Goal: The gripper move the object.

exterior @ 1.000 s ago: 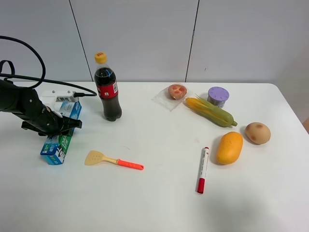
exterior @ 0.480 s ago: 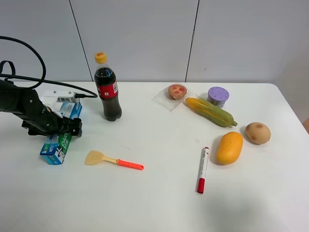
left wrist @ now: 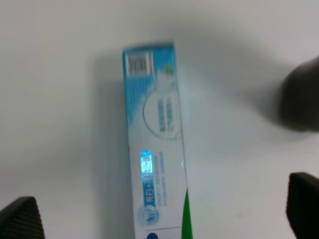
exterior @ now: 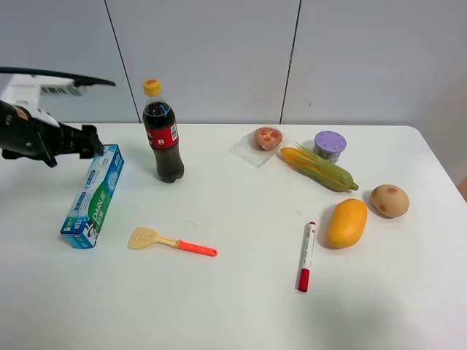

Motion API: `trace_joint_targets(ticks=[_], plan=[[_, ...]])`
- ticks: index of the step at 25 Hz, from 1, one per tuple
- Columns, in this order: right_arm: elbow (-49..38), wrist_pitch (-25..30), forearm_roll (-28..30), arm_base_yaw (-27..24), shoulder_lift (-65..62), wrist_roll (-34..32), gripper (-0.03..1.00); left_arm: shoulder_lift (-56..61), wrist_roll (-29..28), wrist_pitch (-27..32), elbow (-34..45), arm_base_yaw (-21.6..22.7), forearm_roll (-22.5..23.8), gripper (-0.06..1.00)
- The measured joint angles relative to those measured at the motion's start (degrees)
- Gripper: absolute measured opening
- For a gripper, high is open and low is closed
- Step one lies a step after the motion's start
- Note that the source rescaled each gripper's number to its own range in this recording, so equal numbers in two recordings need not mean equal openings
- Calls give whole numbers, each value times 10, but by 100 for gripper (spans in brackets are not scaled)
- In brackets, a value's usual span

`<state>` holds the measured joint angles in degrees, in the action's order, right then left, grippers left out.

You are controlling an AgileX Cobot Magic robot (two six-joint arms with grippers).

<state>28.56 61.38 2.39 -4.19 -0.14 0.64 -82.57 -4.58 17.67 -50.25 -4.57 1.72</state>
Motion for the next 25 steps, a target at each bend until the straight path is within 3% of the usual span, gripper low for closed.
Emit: trace_joint_targets(ticks=[4, 9, 13, 18, 25], plan=[[0, 0, 0, 0, 0, 0, 100, 88, 22, 58, -4, 32, 1, 99], [0, 0, 0, 0, 0, 0, 100, 175, 73, 203, -45, 68, 24, 99], [0, 0, 0, 0, 0, 0, 100, 248, 110, 272, -52, 95, 33, 99], [0, 0, 0, 0, 0, 0, 100, 326, 120, 329, -52, 116, 33, 99], [0, 0, 0, 0, 0, 0, 100, 459, 121, 392, -50, 116, -5, 99]])
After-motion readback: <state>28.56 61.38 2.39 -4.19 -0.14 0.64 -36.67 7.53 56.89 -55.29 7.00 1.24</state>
